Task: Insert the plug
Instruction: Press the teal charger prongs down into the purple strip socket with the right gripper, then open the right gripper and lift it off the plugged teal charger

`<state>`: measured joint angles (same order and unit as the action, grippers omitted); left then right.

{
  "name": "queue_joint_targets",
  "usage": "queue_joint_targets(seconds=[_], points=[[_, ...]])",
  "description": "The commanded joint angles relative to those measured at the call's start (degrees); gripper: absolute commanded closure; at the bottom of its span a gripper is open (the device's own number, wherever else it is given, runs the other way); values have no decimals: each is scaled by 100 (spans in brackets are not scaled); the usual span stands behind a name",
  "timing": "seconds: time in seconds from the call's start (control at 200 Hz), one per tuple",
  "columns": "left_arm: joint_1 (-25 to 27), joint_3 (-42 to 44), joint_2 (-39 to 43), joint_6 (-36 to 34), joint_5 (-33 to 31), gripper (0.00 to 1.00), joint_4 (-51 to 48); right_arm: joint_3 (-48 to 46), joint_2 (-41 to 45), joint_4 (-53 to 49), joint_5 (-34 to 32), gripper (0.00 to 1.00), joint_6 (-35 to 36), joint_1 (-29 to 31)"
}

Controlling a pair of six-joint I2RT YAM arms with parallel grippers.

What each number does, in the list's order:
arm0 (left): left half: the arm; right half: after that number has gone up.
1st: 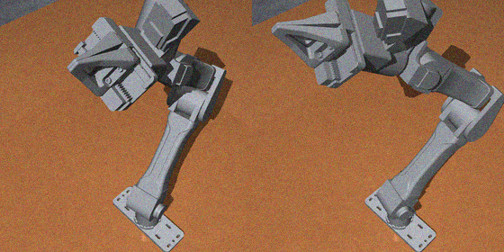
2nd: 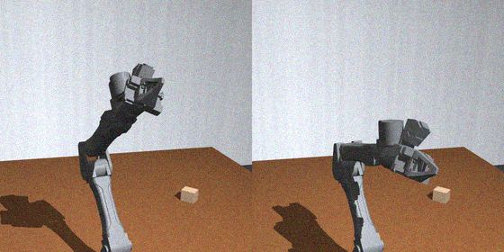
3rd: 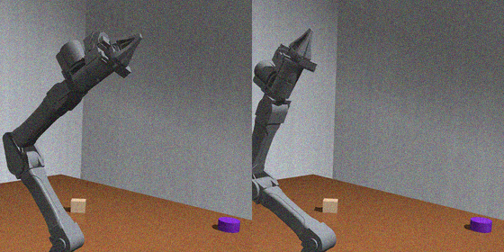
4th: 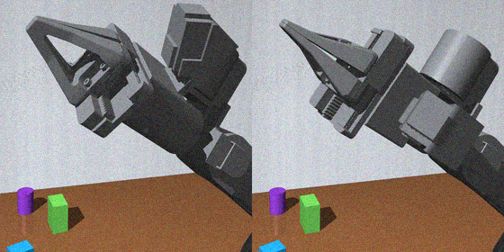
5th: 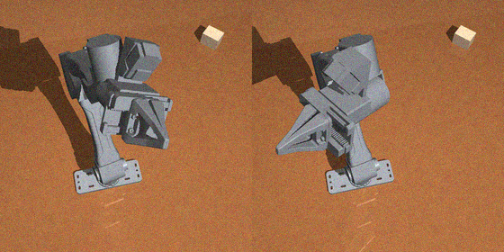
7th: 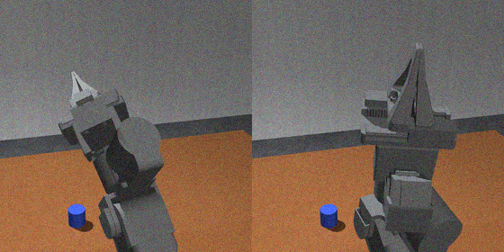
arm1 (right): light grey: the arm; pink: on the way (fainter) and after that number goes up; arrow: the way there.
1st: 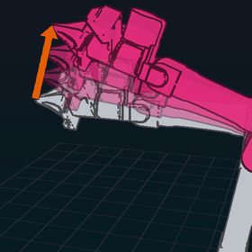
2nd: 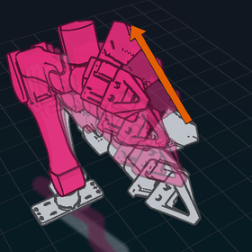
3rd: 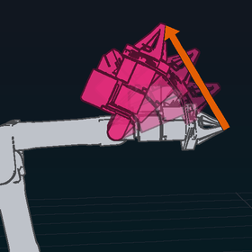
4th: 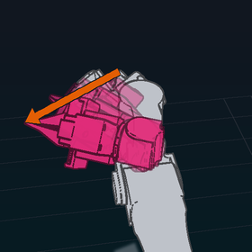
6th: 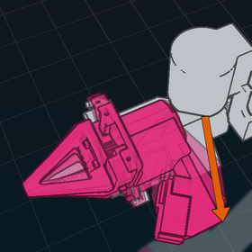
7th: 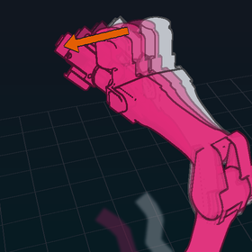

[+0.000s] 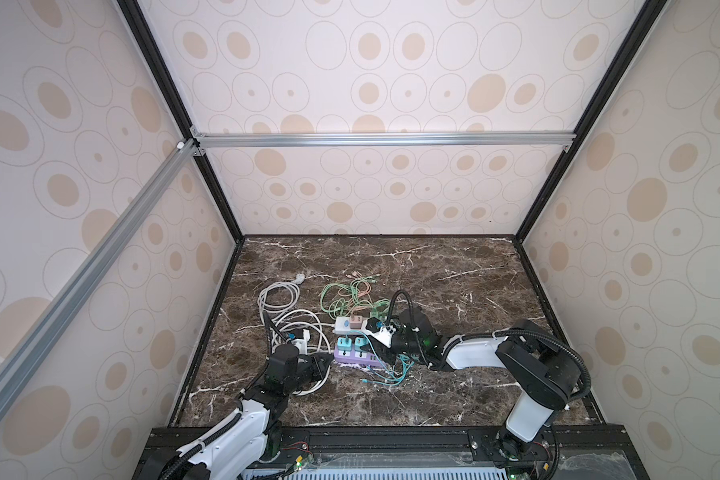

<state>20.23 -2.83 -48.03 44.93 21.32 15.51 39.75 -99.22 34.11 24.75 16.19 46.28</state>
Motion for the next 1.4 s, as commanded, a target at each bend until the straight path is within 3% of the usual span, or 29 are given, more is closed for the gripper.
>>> queue_joint_targets(seconds=[0.0, 0.32, 0.57, 0.84, 1.02, 1.21, 1.395], points=[[-56, -144, 83, -89, -47, 82, -74, -328, -400, -1461, -888, 79, -48, -62], [-122, -360, 133, -155, -172, 71, -219, -188, 162, -1880, -838, 62, -234, -56], [-203, -665, -68, -316, -259, 49, -193, -16, 1080, -2374, -832, 55, -229, -40], [-376, -905, 18, -741, -758, 26, -340, 93, 2300, -3192, -818, 49, -265, -41], [-539, -1200, 83, -1063, -1293, 18, -538, 183, 2957, -3808, -937, 45, -312, -41], [-684, -1637, -146, -1669, -2475, 11, -763, 146, 3566, -4096, -1041, 38, -420, -54], [-769, -1730, -433, -2283, -3523, 9, -330, -75, 4173, -3860, -2117, 20, -594, -238]])
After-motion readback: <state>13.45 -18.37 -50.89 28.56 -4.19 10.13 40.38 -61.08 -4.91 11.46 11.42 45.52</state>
